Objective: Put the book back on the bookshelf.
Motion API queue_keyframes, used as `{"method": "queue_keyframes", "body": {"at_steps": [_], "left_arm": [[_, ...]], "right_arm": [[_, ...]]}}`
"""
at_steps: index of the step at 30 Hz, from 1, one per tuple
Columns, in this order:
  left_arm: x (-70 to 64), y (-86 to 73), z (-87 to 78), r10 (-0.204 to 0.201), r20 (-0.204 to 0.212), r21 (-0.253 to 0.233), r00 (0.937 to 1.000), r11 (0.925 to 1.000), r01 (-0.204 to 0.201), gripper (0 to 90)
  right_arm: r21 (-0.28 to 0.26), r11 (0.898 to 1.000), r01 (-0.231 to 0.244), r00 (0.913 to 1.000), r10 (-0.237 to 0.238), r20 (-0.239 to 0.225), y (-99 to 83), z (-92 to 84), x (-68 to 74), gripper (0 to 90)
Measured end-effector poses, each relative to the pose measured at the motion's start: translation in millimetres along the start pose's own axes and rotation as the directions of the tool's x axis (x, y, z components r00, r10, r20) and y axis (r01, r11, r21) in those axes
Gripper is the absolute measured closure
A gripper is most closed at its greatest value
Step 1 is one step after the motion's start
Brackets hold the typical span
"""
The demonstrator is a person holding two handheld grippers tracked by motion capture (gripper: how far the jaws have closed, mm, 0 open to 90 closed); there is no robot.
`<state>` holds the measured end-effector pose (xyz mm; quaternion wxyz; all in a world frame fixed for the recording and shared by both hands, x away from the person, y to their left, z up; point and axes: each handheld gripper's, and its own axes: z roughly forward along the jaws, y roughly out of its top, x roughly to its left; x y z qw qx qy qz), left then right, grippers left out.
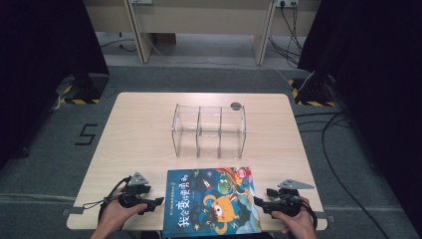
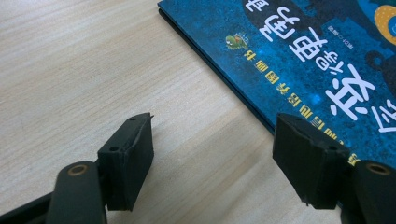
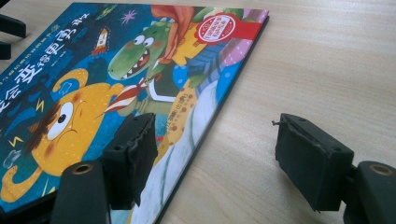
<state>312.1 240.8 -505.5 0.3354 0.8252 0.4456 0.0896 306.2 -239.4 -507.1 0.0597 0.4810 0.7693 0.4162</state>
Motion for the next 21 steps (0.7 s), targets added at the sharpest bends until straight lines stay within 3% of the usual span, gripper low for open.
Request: {"method": "queue_keyframes", "body": {"at_steps": [10, 14, 21], "left_arm": [[-0.7, -0.2, -0.1, -0.002, 0.011, 0.0, 0.9999, 1.0, 0.002, 28.4], [-0.7, -0.4, -0.5, -0.038, 0.07, -0.008, 0.9968, 0.9992, 0.039, 29.8], [-6.4, 0.3, 1.4, -0.047, 0.137, -0.003, 0.9895, 0.9989, 0.048, 31.0]], "right_arm": [[0.0, 1.0, 0.0, 1.0, 0.0, 0.0, 0.0, -0.1, 0.3, 29.8], [0.001, 1.0, 0.006, 1.0, -0.006, -0.002, -0.1, 0.5, 0.3, 29.8], [0.002, 1.0, 0.008, 1.0, -0.008, -0.003, -0.1, 0.8, 0.4, 29.7]]}}
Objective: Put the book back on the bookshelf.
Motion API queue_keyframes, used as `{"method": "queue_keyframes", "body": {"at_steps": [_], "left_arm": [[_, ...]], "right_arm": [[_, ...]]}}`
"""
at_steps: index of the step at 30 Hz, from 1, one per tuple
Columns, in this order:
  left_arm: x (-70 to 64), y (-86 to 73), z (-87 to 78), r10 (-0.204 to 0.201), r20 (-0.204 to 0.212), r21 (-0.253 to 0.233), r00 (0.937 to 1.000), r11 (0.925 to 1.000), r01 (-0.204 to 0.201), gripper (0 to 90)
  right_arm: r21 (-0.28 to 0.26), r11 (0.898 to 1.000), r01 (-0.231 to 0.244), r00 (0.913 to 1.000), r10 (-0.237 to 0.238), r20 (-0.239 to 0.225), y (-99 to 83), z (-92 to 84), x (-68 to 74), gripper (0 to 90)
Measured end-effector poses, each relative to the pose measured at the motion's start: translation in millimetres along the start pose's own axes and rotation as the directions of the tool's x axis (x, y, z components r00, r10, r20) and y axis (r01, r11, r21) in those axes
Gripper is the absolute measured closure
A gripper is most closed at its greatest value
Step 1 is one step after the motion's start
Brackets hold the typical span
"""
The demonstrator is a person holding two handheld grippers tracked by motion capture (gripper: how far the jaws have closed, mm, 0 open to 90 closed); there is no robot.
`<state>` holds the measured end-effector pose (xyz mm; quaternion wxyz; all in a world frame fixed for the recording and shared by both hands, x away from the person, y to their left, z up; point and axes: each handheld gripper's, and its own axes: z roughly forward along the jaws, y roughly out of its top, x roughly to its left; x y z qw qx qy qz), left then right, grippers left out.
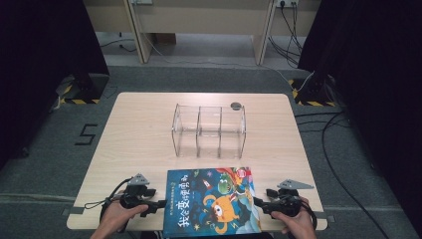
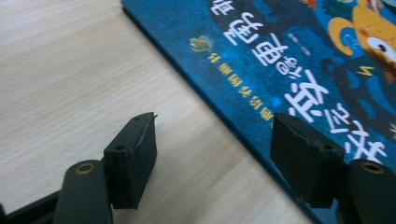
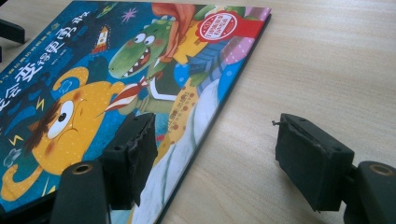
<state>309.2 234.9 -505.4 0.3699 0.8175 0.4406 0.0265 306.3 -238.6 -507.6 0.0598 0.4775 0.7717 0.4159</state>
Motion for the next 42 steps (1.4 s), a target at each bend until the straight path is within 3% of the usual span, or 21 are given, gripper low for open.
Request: {"method": "queue_keyframes", "body": {"at_steps": [5, 12, 14, 17, 30, 34, 39, 41, 42], "left_arm": [[-5.4, 0.5, 3.5, -0.012, 0.051, 0.0, 0.9986, 0.9999, 0.012, 30.8], [-16.0, 1.9, 10.2, -0.025, 0.127, 0.008, 0.9915, 0.9997, 0.024, 33.4], [-20.1, 3.0, 11.8, -0.005, 0.105, 0.009, 0.9944, 0.9999, 0.004, 31.1], [-22.7, 3.8, 13.5, -0.004, 0.105, 0.008, 0.9944, 1.0, 0.003, 32.4], [-37.3, 6.6, 22.5, 0.019, 0.159, 0.019, 0.9871, 0.9996, -0.022, 37.2], [-42.3, 6.6, 26.2, 0.019, 0.204, 0.023, 0.9789, 0.9995, -0.024, 38.7], [-45.9, 7.6, 28.7, 0.028, 0.208, 0.022, 0.9777, 0.9992, -0.033, 38.8], [-45.2, 7.9, 29.1, 0.023, 0.215, 0.022, 0.9763, 0.9993, -0.029, 39.2], [-44.2, 7.9, 29.2, 0.016, 0.222, 0.022, 0.9749, 0.9995, -0.022, 39.3]], "right_arm": [[0.006, 1.0, 0.001, 1.0, -0.001, -0.001, -0.1, 1.3, 0.5, 29.7], [0.007, 1.0, -0.001, 1.0, 0.001, -0.001, -0.1, 2.2, 1.3, 29.7], [0.009, 1.0, 0.003, 1.0, -0.003, -0.002, -0.3, 3.0, 1.1, 29.7], [0.008, 1.0, -0.003, 1.0, 0.003, 0.0, -0.1, 3.4, 1.3, 29.7], [0.007, 1.0, -0.019, 0.9998, 0.019, 0.008, -0.8, 2.4, -1.4, 29.8], [-0.002, 0.999, -0.032, 0.9995, 0.032, 0.002, -0.8, 2.9, -2.9, 29.7], [-0.043, 0.992, -0.12, 0.9927, 0.12, -0.017, -2.6, 2.1, -7.6, 28.2], [-0.065, 0.982, -0.179, 0.9835, 0.176, -0.041, -4.0, 1.1, -10.8, 29.2], [-0.079, 0.969, -0.236, 0.9708, 0.232, -0.062, -5.1, 0.3, -13.5, 31.3]]}}
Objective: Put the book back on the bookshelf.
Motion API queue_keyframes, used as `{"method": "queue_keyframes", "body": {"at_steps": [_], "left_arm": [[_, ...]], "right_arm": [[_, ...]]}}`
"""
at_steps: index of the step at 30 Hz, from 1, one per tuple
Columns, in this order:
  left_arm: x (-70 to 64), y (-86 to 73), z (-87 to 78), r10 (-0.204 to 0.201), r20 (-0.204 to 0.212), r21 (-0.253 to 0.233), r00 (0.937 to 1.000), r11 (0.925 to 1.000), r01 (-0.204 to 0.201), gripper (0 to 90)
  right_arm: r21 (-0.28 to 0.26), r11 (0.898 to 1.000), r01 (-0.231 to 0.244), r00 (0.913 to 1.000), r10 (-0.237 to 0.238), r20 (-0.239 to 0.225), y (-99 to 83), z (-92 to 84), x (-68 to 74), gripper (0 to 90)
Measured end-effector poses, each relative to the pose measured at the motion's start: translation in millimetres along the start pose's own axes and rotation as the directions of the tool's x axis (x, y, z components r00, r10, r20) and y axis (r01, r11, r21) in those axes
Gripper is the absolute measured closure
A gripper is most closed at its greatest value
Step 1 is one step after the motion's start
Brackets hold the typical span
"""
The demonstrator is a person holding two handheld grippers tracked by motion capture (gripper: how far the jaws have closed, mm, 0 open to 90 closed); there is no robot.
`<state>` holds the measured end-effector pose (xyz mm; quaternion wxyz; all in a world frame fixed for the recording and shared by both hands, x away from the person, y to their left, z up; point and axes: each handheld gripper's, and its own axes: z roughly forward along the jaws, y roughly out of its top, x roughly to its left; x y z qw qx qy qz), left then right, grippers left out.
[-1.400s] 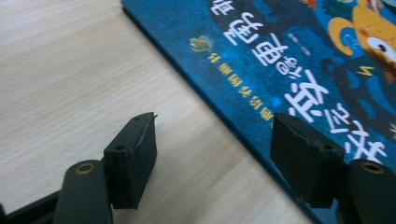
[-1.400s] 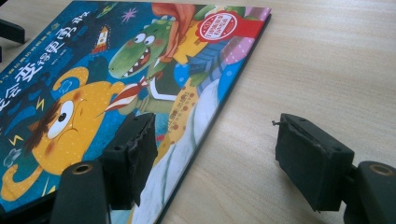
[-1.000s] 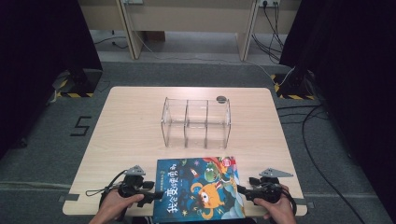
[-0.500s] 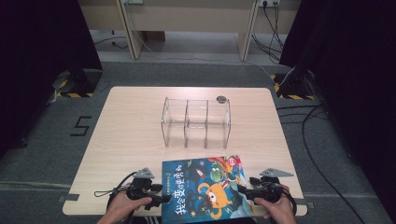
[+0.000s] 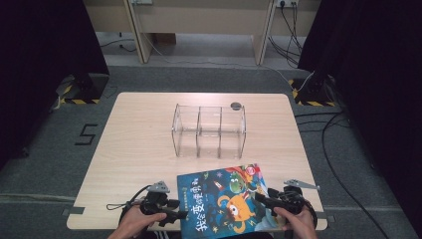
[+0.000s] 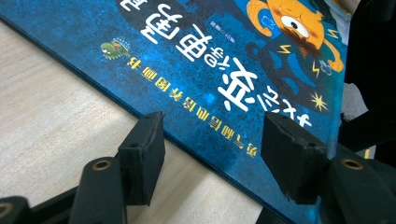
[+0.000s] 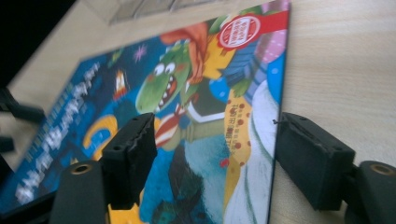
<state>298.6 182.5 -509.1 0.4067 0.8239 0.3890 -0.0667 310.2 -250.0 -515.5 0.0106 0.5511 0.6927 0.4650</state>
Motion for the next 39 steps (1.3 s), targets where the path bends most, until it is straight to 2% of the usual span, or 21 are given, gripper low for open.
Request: {"method": "queue_keyframes", "body": {"at_steps": [2, 8, 10, 12, 17, 18, 20, 22, 23, 26, 27, 28, 30, 31, 33, 35, 36, 37, 39], "left_arm": [[0.8, -0.2, -0.1, -0.005, 0.003, -0.003, 1.0, 1.0, 0.005, 40.1], [0.0, 0.7, 0.5, 0.006, 0.002, 0.0, 1.0, 1.0, -0.006, 38.5], [1.3, 1.0, 0.4, 0.0, 0.01, -0.001, 1.0, 1.0, 0.0, 38.6], [2.6, 0.4, 0.3, -0.008, 0.016, -0.007, 0.9998, 0.9999, 0.008, 38.8], [3.9, 0.4, 0.4, -0.012, 0.026, -0.012, 0.9996, 0.9999, 0.013, 39.2], [4.4, 0.0, 0.3, -0.016, 0.029, -0.016, 0.9995, 0.9997, 0.016, 39.2], [4.9, 0.6, 0.3, -0.017, 0.029, -0.012, 0.9994, 0.9998, 0.017, 39.4], [4.2, 0.9, 0.7, -0.014, 0.026, -0.013, 0.9996, 0.9998, 0.014, 39.3], [4.2, 0.6, 0.7, -0.013, 0.026, -0.014, 0.9996, 0.9998, 0.013, 39.2], [4.5, 0.8, 0.7, -0.012, 0.027, -0.013, 0.9996, 0.9998, 0.012, 39.6], [4.4, 1.0, 0.8, -0.01, 0.026, -0.013, 0.9996, 0.9999, 0.01, 39.5], [4.1, 0.9, 1.1, -0.009, 0.026, -0.015, 0.9996, 0.9998, 0.01, 39.5], [4.5, 0.6, 1.1, -0.009, 0.026, -0.018, 0.9996, 0.9998, 0.009, 39.5], [4.5, 0.8, 1.1, -0.01, 0.026, -0.017, 0.9996, 0.9998, 0.01, 39.5], [4.6, 1.1, 1.5, -0.011, 0.026, -0.019, 0.9996, 0.9998, 0.011, 39.3], [4.5, 1.1, 2.6, -0.007, 0.028, -0.026, 0.9996, 0.9996, 0.007, 39.8], [4.3, 1.4, 2.7, -0.001, 0.024, -0.024, 0.9997, 0.9997, 0.001, 39.8], [4.0, 1.4, 2.8, 0.0, 0.017, -0.025, 0.9999, 0.9997, 0.0, 40.7], [2.8, 1.0, 3.3, 0.003, 0.006, -0.03, 1.0, 0.9995, -0.003, 42.9]], "right_arm": [[-0.021, 0.998, -0.06, 0.9981, 0.059, -0.014, -0.8, -1.2, -3.9, 32.9], [-0.041, 0.991, -0.127, 0.9916, 0.126, -0.029, -2.0, -2.4, -6.1, 32.9], [-0.041, 0.987, -0.155, 0.9873, 0.153, -0.043, -3.1, -3.5, -6.9, 33.2], [-0.045, 0.979, -0.2, 0.9785, 0.197, -0.06, -5.1, -5.4, -8.3, 34.3], [-0.022, 0.972, -0.233, 0.9693, 0.231, -0.085, -6.6, -9.6, -12.2, 38.3], [-0.02, 0.97, -0.244, 0.9664, 0.241, -0.09, -7.4, -10.9, -13.4, 38.5], [-0.016, 0.956, -0.293, 0.9499, 0.289, -0.119, -10.2, -13.1, -15.7, 39.6], [-0.016, 0.947, -0.321, 0.9389, 0.315, -0.137, -12.1, -14.3, -18.0, 40.8], [-0.015, 0.944, -0.329, 0.9344, 0.324, -0.149, -12.4, -14.9, -18.2, 41.2], [-0.013, 0.945, -0.328, 0.9316, 0.321, -0.17, -12.5, -17.8, -18.9, 42.5], [-0.007, 0.938, -0.346, 0.9233, 0.339, -0.181, -13.1, -18.9, -18.9, 44.3], [-0.013, 0.944, -0.331, 0.9292, 0.323, -0.179, -13.7, -19.3, -20.4, 44.9], [-0.017, 0.944, -0.33, 0.9285, 0.321, -0.186, -14.1, -21.0, -20.8, 45.7], [-0.023, 0.949, -0.314, 0.9333, 0.304, -0.191, -13.4, -22.3, -20.1, 47.0], [-0.019, 0.95, -0.312, 0.9311, 0.301, -0.205, -12.8, -24.1, -19.2, 48.1], [-0.017, 0.953, -0.302, 0.9302, 0.291, -0.224, -13.7, -24.2, -20.7, 57.4], [-0.015, 0.952, -0.307, 0.9223, 0.294, -0.251, -14.4, -22.7, -19.1, 60.4], [-0.031, 0.966, -0.257, 0.9425, 0.244, -0.228, -13.4, -22.6, -17.5, 64.5], [-0.041, 0.987, -0.156, 0.9722, 0.146, -0.183, -8.7, -25.4, -12.0, 63.6]]}}
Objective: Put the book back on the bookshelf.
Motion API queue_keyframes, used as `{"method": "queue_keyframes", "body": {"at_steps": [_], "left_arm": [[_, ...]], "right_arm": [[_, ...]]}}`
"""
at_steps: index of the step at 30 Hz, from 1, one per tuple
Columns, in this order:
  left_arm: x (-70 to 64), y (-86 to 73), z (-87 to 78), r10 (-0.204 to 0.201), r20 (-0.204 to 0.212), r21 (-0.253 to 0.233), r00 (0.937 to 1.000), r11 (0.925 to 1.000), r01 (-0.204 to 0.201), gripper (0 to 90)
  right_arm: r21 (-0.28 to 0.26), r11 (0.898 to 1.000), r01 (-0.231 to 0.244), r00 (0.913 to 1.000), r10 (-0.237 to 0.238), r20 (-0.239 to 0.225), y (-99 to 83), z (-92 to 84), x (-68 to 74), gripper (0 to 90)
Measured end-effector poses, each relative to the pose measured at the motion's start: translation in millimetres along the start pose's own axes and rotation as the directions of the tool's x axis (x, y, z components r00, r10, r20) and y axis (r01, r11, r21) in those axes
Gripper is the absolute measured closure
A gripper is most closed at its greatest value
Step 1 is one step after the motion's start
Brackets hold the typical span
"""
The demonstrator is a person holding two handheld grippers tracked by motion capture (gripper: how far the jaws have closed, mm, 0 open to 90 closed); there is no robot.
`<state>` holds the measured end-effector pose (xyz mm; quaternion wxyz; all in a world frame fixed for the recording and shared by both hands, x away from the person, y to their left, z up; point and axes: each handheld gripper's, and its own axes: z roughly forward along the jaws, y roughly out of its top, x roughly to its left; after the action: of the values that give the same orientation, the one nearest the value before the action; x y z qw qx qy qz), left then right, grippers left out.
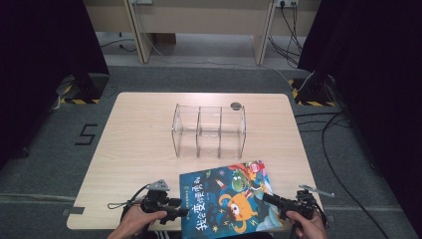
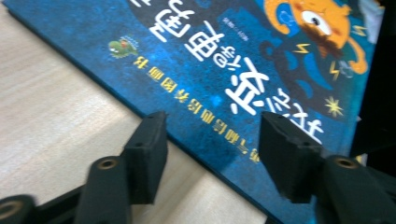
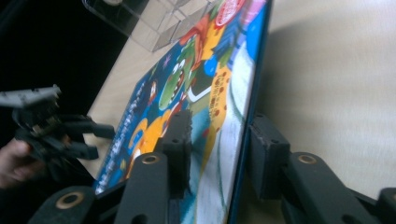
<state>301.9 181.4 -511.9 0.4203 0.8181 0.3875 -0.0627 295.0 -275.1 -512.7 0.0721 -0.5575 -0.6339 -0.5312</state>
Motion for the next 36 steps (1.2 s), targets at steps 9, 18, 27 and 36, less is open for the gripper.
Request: {"method": "queue_keyframes", "body": {"at_steps": [9, 18, 27, 36], "left_arm": [[2.1, 0.3, 0.2, -0.008, 0.023, -0.002, 0.9997, 1.0, 0.008, 40.5], [-0.6, 0.8, 3.0, -0.003, 0.031, -0.008, 0.9995, 1.0, 0.003, 34.6], [-0.8, 1.0, 4.5, 0.007, 0.028, -0.02, 0.9996, 0.9998, -0.006, 33.2], [-0.7, 2.2, 6.7, 0.002, 0.029, -0.032, 0.9996, 0.9995, -0.002, 30.4]], "right_arm": [[0.016, 0.988, 0.155, 0.9877, -0.155, 0.021, 2.6, -1.7, 4.7, 60.0], [-0.031, 0.976, 0.218, 0.976, -0.217, 0.014, 5.6, -5.2, 9.2, 59.8], [-0.075, 0.953, 0.293, 0.9558, -0.29, 0.048, 9.3, -8.6, 15.7, 59.0], [-0.106, 0.924, 0.368, 0.9294, -0.362, 0.073, 12.5, -13.5, 18.7, 58.3]]}}
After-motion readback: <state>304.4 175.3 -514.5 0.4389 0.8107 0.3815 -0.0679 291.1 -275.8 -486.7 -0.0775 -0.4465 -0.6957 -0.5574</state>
